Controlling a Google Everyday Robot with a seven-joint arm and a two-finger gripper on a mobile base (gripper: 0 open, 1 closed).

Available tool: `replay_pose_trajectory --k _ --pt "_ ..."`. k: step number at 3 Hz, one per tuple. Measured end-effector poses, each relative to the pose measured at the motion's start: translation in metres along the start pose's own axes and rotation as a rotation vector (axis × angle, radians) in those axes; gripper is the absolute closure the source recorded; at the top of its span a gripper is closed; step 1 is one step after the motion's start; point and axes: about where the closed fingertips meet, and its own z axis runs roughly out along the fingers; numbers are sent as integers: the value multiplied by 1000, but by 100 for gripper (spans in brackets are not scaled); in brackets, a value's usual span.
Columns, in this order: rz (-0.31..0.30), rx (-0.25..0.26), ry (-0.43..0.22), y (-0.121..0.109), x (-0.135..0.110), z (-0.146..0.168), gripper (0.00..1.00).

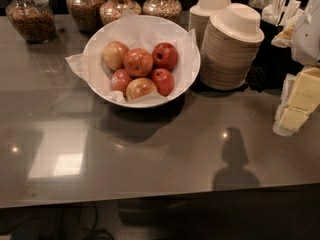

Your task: Pick apple from white bowl

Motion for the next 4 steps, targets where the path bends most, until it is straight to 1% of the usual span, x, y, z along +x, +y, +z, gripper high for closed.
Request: replay_pose_trajectory --k 1,2,3,4 --pt "0 0 0 0 0 0 0" --pt "-15 13 -43 -6 -12 -1 0" --pt "-83 15 -166 -27 -59 -3 0" --pt "-187 18 -292 -41 -119 -14 0"
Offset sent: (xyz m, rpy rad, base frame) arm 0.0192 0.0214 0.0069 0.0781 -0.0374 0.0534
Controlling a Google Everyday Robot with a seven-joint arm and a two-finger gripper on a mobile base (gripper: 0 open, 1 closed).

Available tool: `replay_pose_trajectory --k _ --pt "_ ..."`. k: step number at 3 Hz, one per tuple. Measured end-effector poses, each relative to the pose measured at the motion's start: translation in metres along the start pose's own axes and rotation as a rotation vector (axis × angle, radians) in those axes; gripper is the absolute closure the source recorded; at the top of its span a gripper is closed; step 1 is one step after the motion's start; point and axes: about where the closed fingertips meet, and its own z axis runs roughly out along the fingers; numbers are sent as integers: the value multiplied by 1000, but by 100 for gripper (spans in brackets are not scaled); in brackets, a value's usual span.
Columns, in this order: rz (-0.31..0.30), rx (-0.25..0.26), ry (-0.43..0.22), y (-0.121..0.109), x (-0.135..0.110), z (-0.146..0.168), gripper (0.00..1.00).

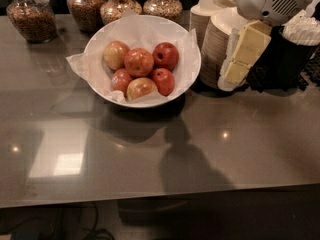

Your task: Pick apple from white bowl

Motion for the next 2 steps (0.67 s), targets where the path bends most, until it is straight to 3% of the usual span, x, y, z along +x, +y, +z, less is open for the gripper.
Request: replay_pose_trajectory --k 1,2 --pt "0 0 0 0 0 0 0" --pt "-10 16 -81 -16 -22 18 0"
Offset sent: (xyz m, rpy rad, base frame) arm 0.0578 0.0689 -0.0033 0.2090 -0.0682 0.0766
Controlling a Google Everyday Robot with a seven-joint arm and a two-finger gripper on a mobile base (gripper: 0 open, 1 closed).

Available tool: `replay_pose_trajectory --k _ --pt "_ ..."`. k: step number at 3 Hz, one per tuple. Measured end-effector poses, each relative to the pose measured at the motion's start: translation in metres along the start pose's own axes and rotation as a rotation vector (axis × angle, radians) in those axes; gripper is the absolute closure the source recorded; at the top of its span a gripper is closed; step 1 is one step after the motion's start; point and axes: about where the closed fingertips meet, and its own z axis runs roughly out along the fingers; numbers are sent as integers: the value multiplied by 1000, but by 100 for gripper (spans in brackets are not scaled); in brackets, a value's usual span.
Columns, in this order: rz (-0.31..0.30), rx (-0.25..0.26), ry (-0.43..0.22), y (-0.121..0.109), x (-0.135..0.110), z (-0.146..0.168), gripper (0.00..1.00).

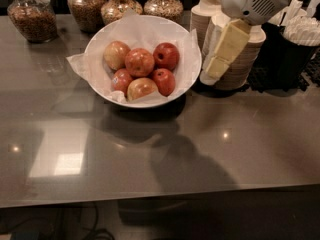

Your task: Pick apple from white bowl

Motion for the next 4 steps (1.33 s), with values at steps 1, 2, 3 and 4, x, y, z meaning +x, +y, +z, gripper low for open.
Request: replay_pose_trajectory --k 1,2,3,4 --pt "18 -1 -164 -24 -21 29 0" --pt "65 -16 -332 -39 -33 49 19" --pt "102 -67 -450 -45 -43 67 42" --pt "102 -116 -488 -47 -51 83 47"
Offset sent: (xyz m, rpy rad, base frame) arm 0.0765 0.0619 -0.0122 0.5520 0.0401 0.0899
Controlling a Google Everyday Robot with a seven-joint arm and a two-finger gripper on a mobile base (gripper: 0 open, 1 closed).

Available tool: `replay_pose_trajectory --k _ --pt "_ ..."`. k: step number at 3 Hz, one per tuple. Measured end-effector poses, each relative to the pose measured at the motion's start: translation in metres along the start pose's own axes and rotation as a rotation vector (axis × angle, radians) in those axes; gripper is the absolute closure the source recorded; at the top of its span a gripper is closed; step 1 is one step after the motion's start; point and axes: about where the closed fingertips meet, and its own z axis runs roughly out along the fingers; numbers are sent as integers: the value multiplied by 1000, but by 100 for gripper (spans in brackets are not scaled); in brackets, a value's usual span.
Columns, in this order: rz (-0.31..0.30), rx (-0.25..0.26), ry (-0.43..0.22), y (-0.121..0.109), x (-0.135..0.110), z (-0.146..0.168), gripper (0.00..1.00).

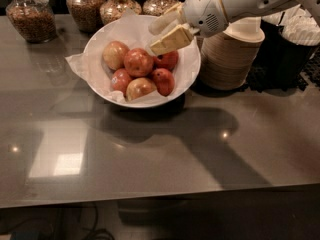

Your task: Pick apple from white bowl

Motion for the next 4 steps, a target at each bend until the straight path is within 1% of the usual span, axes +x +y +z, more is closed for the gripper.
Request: replay_pose_trajectory --k 1,2,3,4 --pt "0 -52 16 -5 9 21 34" --pt "-4 -89 48 -8 18 38 17" --pt "5 -110 69 -11 29 50 18" --pt "14 -128 73 -15 34 59 18"
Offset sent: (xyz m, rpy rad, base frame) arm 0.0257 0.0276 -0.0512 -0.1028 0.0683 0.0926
